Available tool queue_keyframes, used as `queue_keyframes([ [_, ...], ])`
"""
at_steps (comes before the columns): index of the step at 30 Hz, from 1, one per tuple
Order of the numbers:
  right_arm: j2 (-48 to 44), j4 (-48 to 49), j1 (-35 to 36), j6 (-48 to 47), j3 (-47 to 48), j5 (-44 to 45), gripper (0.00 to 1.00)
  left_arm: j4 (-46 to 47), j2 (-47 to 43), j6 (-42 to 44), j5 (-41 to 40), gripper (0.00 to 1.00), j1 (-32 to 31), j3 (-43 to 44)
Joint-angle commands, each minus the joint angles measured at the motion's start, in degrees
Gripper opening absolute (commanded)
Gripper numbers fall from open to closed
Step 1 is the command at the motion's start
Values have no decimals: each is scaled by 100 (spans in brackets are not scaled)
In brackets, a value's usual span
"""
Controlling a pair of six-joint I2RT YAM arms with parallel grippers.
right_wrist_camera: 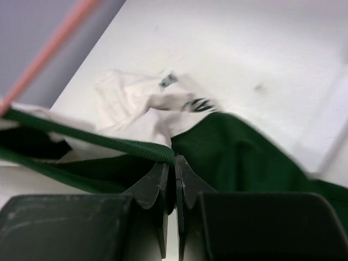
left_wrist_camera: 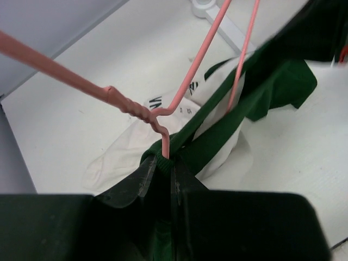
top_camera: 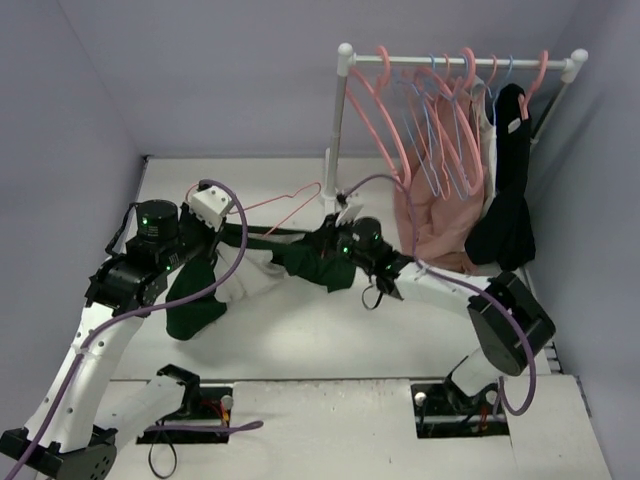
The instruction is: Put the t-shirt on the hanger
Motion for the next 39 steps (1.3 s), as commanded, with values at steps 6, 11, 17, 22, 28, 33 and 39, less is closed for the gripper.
queue_keyframes([
  [6, -1303, -1536, -1051, -1082, 616, 569, 0, -93, -323, 156, -651, 0, -313, -129],
  [11, -1284, -1951, -1265, -1309, 948, 545, 0, -192, -231, 216, -845, 0, -471, -151],
  [17, -1277, -2435, -1264, -1722, 1657, 477, 0, -328, 224, 429, -1517, 0, -958, 33],
  [22, -1219, -2770, -1181, -2037, 2277, 352, 0, -381, 653, 638, -2055, 0, -1360, 561],
  [28, -981, -3343, -782, -2332, 3091, 198, 0, -317, 1238, 622, -2242, 0, -1382, 1524],
  [33, -646, -3538, 11, -2510, 4243, 409, 0, -324, 1772, 791, -1998, 0, -1524, 2794],
  [39, -198, -3589, 534, -2828, 5803, 518, 0, -339, 2000, 1004, -1518, 0, -1593, 3845],
])
